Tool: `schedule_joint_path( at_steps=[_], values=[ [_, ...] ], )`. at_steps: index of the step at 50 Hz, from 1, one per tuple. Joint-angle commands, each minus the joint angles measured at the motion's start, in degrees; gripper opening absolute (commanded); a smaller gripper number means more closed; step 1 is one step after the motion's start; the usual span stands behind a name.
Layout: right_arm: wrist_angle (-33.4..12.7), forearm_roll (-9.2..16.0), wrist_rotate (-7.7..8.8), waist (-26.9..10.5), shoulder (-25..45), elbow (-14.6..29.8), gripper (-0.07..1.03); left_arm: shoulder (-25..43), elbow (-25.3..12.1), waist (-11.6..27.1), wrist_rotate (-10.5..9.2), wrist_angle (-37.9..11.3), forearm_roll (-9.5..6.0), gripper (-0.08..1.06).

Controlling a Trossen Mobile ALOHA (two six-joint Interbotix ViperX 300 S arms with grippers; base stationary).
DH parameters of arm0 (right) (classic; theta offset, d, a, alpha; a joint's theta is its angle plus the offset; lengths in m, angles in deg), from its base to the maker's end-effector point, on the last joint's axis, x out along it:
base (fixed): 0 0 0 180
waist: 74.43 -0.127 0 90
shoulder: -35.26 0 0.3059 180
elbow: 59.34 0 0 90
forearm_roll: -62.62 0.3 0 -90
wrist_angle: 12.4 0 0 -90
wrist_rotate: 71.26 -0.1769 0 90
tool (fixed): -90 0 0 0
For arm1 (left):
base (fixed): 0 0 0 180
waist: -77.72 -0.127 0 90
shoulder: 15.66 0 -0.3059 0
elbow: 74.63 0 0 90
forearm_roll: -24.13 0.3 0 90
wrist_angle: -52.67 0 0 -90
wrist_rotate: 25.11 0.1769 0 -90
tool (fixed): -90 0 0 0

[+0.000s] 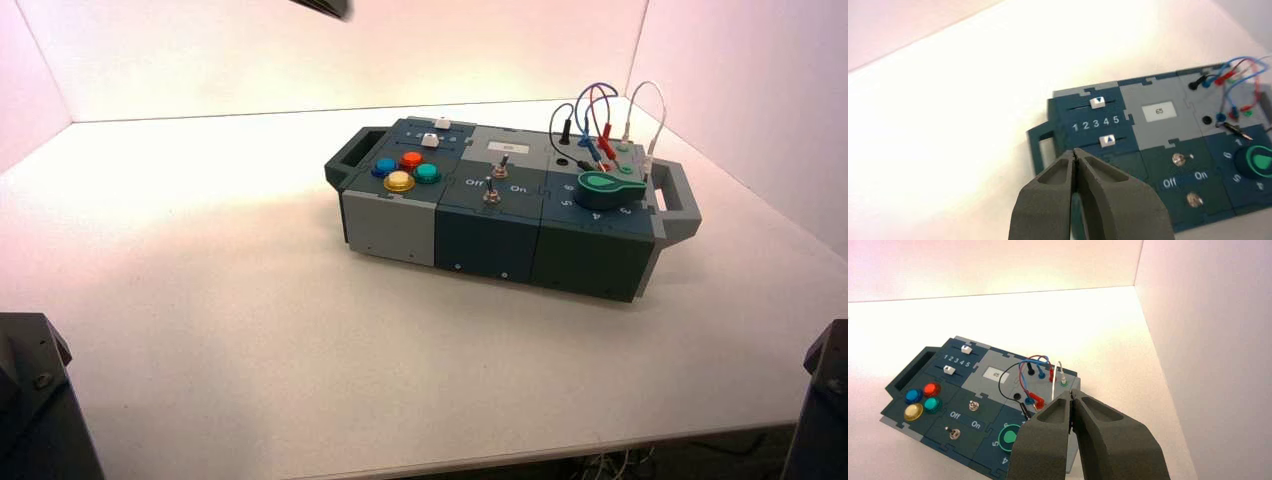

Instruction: Move the top slider to position 1.

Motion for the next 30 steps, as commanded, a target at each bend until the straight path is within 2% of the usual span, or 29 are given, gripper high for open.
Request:
schedule_joint_path(
  at_steps=[1, 13, 19, 30],
  values=[
    [0.6, 0.1, -0.09, -0.2, 0.7, 1.2, -0.02, 5.6, -7.3, 1.6, 0.44, -1.8, 0.09, -0.03],
    [0.7, 0.1, -0.09, -0.2, 1.0, 1.3, -0.02, 16.0, -19.1, 5.0, 1.85, -6.2, 0.09, -0.03],
    [0.7, 0.1, -0.09, -0.2, 1.7, 1.3, -0.02, 20.2, -24.6, 6.2, 1.85, -9.2, 0.09, -0.03],
    [0.7, 0.1, -0.18, -0.2, 2.8, 1.4, -0.02, 26.0, -30.5, 7.5, 2.29, -14.6, 0.00, -0.03]
  ],
)
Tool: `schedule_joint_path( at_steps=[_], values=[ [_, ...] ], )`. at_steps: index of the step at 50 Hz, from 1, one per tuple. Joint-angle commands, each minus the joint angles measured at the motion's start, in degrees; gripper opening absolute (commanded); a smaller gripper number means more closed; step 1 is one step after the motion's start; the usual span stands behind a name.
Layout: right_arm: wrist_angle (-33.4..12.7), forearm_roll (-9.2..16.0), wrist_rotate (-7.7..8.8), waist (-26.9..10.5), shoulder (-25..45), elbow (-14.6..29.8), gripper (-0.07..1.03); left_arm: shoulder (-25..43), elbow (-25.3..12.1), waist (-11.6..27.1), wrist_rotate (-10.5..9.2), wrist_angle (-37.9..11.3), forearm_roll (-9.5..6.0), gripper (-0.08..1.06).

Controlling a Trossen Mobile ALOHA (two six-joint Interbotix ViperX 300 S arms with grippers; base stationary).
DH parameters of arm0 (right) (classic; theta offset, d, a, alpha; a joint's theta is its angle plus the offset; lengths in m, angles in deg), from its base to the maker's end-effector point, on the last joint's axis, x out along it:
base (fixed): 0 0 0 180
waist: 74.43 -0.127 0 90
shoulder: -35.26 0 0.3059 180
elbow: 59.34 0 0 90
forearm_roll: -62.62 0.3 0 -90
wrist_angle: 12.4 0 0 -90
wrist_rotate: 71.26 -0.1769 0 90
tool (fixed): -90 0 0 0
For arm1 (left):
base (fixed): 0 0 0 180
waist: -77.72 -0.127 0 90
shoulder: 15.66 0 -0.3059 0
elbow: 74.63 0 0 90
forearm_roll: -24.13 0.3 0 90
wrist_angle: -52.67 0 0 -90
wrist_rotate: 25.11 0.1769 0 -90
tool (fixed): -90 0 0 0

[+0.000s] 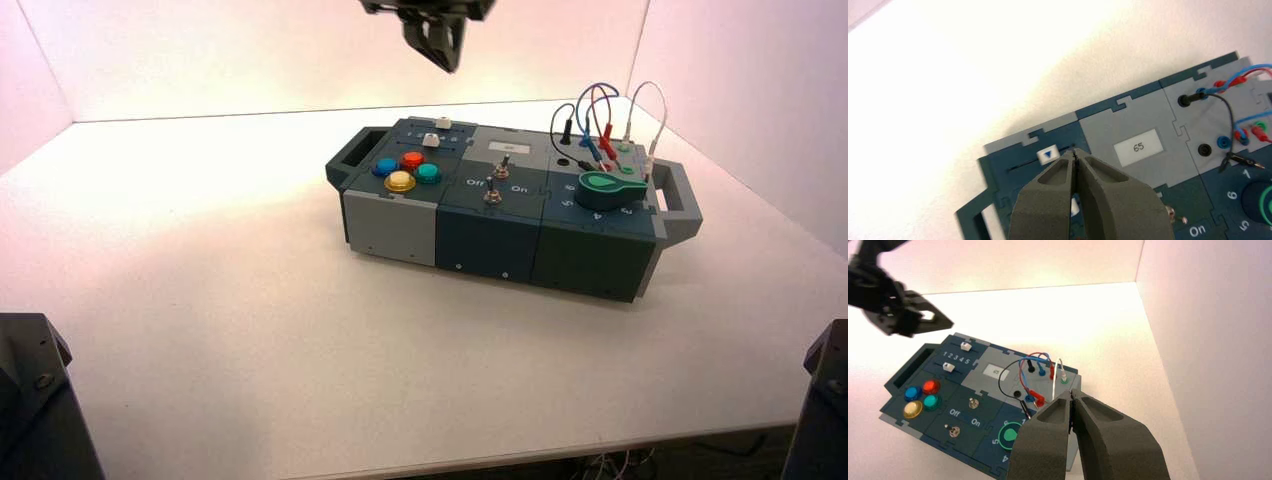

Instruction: Move the top slider to position 1.

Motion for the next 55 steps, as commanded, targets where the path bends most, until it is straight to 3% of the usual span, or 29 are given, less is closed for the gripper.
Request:
schedule_joint_path(
  at_steps=[1, 34, 55],
  values=[
    [0.6, 0.2, -0.09, -0.2, 1.1, 1.4, -0.02, 0.7, -3.7, 0.5, 0.53, -2.0, 0.09, -0.03],
    [0.7, 0.1, -0.09, -0.2, 1.2, 1.4, -0.02, 7.7, -8.3, 0.0, 2.99, -4.2, 0.09, -0.03],
    [0.7, 0.1, -0.18, -0.2, 1.2, 1.4, -0.02, 7.7, -7.9, -2.1, 3.87, -5.2, 0.18, -0.03]
  ],
)
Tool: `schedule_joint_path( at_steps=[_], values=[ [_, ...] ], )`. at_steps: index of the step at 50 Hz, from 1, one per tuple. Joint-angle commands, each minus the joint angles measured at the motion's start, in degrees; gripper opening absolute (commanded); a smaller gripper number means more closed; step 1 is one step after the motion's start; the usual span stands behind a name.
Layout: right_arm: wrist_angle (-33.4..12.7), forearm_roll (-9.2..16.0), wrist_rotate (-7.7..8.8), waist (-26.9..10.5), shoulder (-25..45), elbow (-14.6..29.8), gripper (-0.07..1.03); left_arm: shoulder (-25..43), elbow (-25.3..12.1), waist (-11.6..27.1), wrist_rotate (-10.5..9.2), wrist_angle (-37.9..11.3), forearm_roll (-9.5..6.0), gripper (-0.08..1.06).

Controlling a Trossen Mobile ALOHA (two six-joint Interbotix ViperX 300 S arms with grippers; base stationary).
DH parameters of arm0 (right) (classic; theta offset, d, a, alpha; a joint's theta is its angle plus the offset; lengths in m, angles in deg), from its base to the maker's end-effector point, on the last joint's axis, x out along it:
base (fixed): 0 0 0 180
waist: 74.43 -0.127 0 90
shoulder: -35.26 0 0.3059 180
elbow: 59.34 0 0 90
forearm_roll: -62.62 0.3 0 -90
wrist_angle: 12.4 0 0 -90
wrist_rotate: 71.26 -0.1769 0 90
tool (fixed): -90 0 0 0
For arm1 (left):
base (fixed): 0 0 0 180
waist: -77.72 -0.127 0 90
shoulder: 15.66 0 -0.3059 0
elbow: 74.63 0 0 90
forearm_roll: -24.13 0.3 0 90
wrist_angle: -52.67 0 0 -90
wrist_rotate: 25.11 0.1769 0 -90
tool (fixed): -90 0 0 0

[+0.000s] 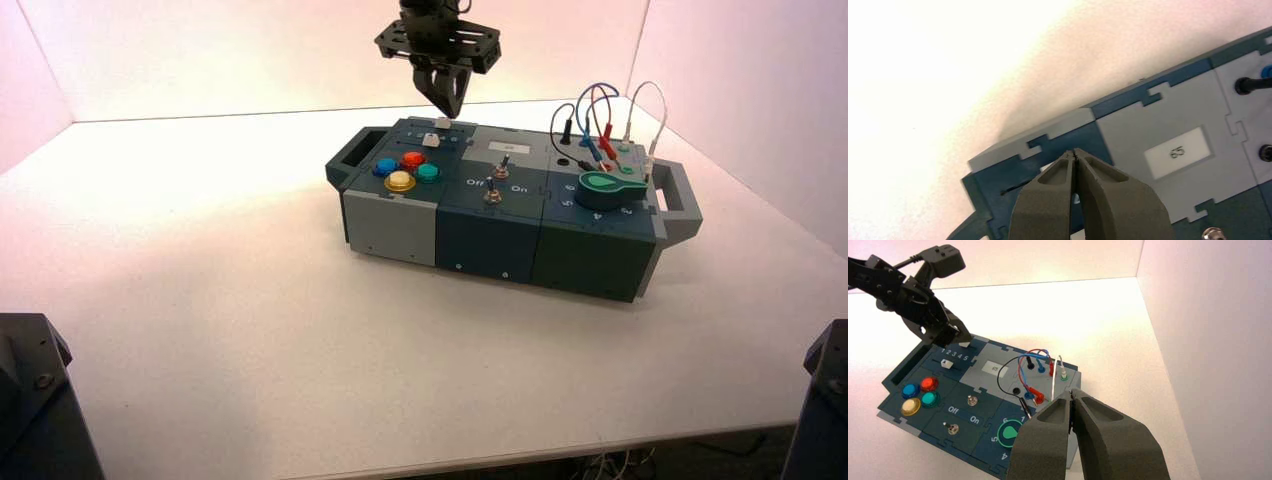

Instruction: Move the top slider to position 1.

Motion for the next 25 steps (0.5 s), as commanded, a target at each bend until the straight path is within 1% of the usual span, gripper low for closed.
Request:
schedule_joint_path(
  at_steps=[1, 25],
  values=[
    [0.7, 0.1, -0.09, -0.2, 0.6, 1.4, -0.02, -1.3, -1.1, -0.5, 0.70, 0.1, 0.09, -0.03],
    [0.7, 0.1, -0.09, -0.2, 0.7, 1.4, -0.02, -1.1, -1.0, -0.5, 0.88, -0.5, 0.09, -0.03]
  ],
)
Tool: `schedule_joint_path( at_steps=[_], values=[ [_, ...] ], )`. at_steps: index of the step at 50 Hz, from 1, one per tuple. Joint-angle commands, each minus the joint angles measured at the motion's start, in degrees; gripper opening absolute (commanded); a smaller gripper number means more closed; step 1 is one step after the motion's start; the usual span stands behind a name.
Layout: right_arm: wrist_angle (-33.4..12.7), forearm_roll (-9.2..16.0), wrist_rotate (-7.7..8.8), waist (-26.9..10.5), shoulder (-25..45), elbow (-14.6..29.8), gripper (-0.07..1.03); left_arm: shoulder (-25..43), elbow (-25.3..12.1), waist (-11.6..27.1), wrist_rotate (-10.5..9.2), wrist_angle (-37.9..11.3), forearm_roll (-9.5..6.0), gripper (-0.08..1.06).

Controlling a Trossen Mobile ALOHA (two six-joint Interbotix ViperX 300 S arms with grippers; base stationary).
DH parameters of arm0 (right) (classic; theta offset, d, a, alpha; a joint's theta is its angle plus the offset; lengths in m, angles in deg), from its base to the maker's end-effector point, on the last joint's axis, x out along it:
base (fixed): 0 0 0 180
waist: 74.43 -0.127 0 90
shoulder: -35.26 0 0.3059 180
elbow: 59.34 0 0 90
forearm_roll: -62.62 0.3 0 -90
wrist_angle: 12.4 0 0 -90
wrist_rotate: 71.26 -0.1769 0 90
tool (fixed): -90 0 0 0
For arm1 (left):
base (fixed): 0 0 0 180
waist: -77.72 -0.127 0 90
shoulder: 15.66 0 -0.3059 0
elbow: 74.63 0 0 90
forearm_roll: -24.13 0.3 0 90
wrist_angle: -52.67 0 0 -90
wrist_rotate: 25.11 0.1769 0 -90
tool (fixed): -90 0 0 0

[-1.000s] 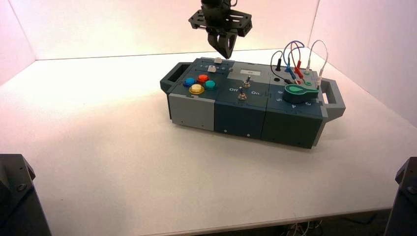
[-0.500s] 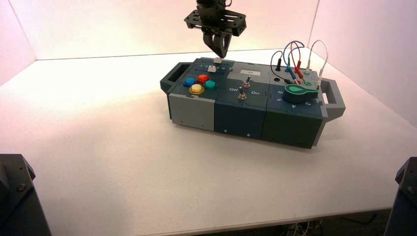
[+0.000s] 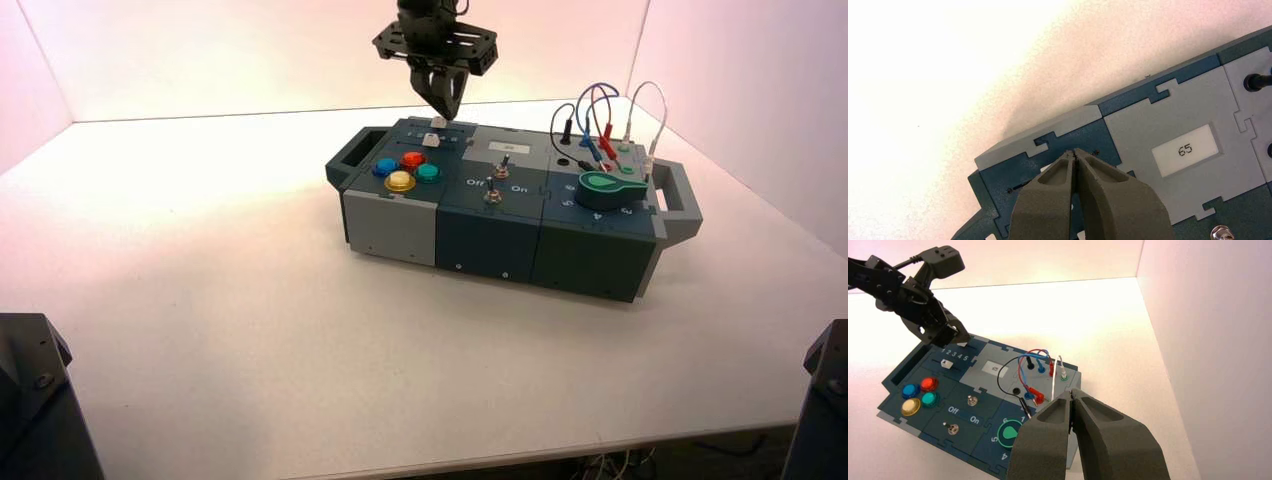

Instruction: Move the top slider to position 1.

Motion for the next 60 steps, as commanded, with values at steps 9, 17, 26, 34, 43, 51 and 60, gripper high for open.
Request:
schedule_joint_path(
  at_steps=[9, 17, 26, 34, 43, 51, 60],
  values=[
    [0.6, 0.1, 0.00, -0.2, 0.6, 1.4, -0.02, -1.2, -0.4, -0.4, 0.44, -0.5, 0.18, -0.03],
    [0.6, 0.1, 0.00, -0.2, 0.7, 1.4, -0.02, -1.3, 0.4, -0.7, 0.53, -0.5, 0.09, -0.03],
    [0.6, 0.1, 0.00, -0.2, 0.7, 1.4, -0.02, -1.8, 1.3, -1.3, 0.53, -0.5, 0.18, -0.03],
    [0.6, 0.1, 0.00, -0.2, 0.7, 1.4, -0.02, -1.9, 1.7, -2.0, 0.53, -0.5, 0.26, -0.03],
    [0.6, 0.1, 0.00, -0.2, 0.6, 1.4, -0.02, -2.0, 1.2, -2.5, 0.62, -0.5, 0.26, -0.03],
    [0.6, 0.1, 0.00, -0.2, 0.6, 1.4, -0.02, -2.1, 1.1, -2.7, 0.70, -0.5, 0.26, -0.03],
    [0.6, 0.1, 0.00, -0.2, 0.7, 1.4, -0.02, -2.2, 1.0, -3.2, 0.88, -0.5, 0.26, -0.03]
  ],
)
